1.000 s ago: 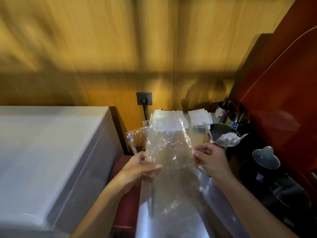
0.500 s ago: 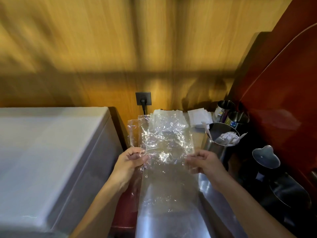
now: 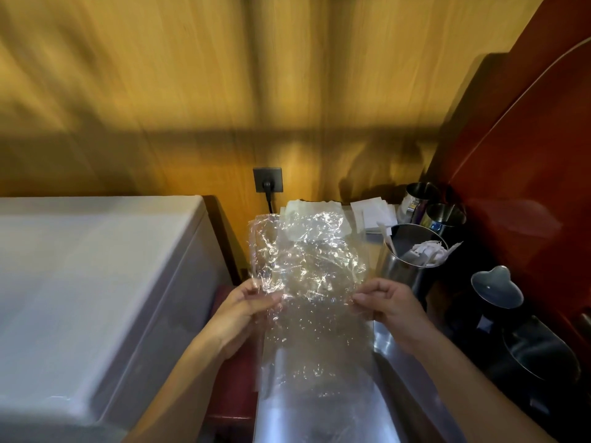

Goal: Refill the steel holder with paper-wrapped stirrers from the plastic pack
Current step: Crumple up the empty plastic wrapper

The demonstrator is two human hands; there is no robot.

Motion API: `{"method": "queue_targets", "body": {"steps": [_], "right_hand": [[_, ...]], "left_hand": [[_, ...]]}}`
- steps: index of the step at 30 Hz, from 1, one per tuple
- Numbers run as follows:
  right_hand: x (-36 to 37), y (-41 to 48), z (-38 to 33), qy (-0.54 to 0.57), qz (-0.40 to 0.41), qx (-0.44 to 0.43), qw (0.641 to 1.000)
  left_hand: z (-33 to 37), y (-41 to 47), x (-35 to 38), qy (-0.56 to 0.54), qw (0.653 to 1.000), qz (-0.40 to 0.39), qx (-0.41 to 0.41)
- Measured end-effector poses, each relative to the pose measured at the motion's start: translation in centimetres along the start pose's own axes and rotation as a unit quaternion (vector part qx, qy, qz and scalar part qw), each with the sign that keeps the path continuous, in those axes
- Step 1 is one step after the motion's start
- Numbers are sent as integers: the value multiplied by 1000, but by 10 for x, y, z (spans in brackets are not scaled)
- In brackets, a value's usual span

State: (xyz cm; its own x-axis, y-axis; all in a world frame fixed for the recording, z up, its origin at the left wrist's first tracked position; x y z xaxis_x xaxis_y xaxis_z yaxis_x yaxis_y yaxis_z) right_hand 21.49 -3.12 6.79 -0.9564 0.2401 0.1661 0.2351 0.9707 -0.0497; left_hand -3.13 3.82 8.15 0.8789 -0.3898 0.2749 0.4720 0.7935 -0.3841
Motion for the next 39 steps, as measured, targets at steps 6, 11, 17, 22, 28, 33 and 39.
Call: {"method": "queue_targets", "body": {"steps": [6, 11, 17, 22, 28, 33, 39], "right_hand": [[-3, -2, 1, 20, 9, 0, 1000], [-6, -5, 8, -4, -26, 33, 999], [-14, -7, 10, -2, -29, 24, 999], [-22, -5, 11, 67, -51, 71, 994], [-29, 0, 18, 73, -28, 67, 995], [-32, 0, 12, 73, -65, 64, 993], [-26, 1, 10, -109, -73, 18, 991]], "left_hand": [[-7, 1, 4, 44, 997, 62, 15], [-4, 2, 2, 33, 998, 26, 53], [-7, 4, -3, 52, 996, 34, 61], [-8, 6, 3, 60, 995, 26, 73], [-7, 5, 11, 119, 988, 34, 97], [-12, 6, 4, 154, 986, 41, 53], [-18, 12, 0, 179, 965, 191, 37]]}}
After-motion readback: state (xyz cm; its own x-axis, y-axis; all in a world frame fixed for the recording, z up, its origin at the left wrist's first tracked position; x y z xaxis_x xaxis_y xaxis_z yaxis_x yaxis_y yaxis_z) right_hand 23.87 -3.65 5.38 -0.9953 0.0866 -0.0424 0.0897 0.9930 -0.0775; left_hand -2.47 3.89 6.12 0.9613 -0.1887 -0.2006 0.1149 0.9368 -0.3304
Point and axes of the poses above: each hand's wrist, its own y-axis towards the middle knuckle, its own x-axis out of the palm, z = x × y, the point moved 1 cm from there along y, towards the middle knuckle, and after that the axes turned 6 degrees about -x, right-handed, at the moved point
